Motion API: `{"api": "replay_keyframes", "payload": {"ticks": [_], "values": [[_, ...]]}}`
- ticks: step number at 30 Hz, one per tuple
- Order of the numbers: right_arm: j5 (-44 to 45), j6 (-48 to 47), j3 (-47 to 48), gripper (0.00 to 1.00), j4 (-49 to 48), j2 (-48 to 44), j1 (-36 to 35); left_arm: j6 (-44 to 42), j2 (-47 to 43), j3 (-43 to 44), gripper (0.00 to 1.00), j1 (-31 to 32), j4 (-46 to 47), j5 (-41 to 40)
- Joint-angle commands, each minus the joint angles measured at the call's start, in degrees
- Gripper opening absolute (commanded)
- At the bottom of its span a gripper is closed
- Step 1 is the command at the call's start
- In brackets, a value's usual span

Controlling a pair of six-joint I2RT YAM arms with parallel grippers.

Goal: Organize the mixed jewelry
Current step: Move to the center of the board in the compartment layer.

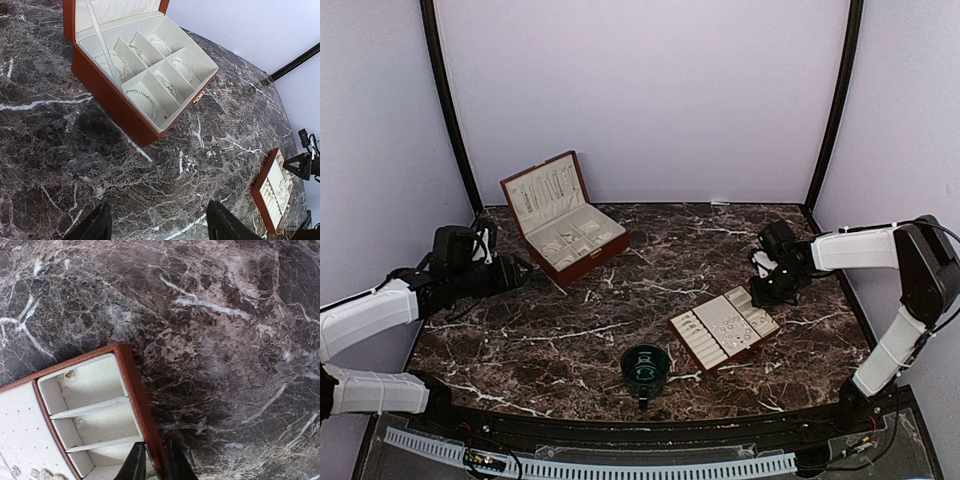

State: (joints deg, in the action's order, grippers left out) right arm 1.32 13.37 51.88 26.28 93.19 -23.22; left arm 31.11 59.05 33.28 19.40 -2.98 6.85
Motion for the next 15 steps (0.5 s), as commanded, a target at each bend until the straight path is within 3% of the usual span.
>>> {"api": "replay_keyframes", "payload": {"ticks": [1, 5, 15], "values": [[0.72, -0.45, 0.72, 0.10, -1.95, 0.60, 0.19, 0.44, -1.82, -0.57, 0.67, -0.32, 1.12, 0.32], [0.13, 0.02, 0.93, 0.00, -1.88, 0.32, 0.20, 0.43, -2.07, -0.49, 0.67, -0.33, 1.01, 0.27], [-1.15, 10.59, 2.13, 0.00, -4.37, -2.35, -2.46, 0.35, -1.24, 0.09, 0.67, -0.33, 1.08, 0.48]]}}
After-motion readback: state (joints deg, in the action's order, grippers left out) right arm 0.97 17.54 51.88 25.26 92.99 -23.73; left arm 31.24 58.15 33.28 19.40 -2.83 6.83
